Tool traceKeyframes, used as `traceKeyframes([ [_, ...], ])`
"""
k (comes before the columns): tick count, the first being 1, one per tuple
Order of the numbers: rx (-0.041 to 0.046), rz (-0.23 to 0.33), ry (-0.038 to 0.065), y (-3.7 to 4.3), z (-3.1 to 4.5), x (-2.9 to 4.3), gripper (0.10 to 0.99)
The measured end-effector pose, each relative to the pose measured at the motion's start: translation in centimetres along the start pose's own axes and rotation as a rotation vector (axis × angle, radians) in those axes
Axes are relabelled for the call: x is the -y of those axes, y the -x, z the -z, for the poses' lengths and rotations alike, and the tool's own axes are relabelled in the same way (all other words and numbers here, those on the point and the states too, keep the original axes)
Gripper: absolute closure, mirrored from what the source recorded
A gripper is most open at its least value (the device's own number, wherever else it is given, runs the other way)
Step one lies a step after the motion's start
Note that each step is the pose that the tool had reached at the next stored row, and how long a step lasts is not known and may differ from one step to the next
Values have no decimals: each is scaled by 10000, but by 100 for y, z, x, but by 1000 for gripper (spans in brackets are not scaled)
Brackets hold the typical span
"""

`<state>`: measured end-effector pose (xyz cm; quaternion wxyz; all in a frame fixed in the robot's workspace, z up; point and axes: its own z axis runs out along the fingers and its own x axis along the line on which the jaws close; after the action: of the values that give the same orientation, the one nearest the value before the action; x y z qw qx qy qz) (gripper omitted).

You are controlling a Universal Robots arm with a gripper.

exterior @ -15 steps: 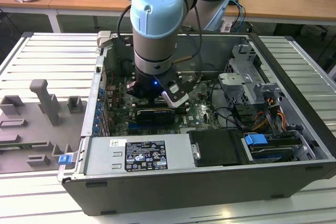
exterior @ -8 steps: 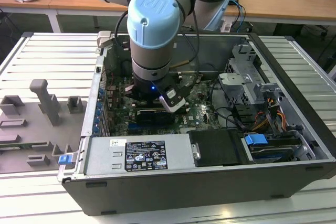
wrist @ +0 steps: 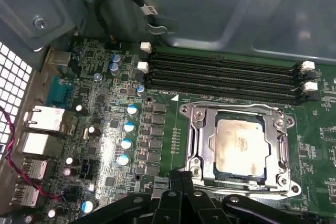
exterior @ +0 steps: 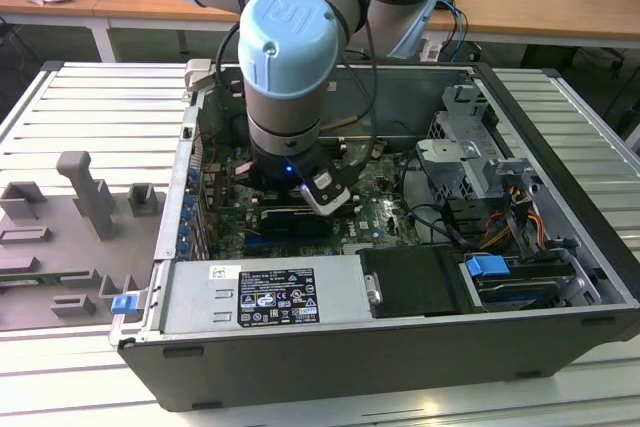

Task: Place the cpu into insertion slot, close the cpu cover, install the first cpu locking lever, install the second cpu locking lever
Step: 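Install the second cpu locking lever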

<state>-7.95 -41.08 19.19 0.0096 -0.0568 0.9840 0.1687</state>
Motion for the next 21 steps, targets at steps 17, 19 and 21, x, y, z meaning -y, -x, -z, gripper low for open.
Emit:
traceKeyframes([
  [17, -18, 0, -179, 1, 29, -29, 980],
  [19, -18, 0, -176, 2, 43, -34, 980],
  [21, -18, 0, -176, 3, 72, -45, 980],
])
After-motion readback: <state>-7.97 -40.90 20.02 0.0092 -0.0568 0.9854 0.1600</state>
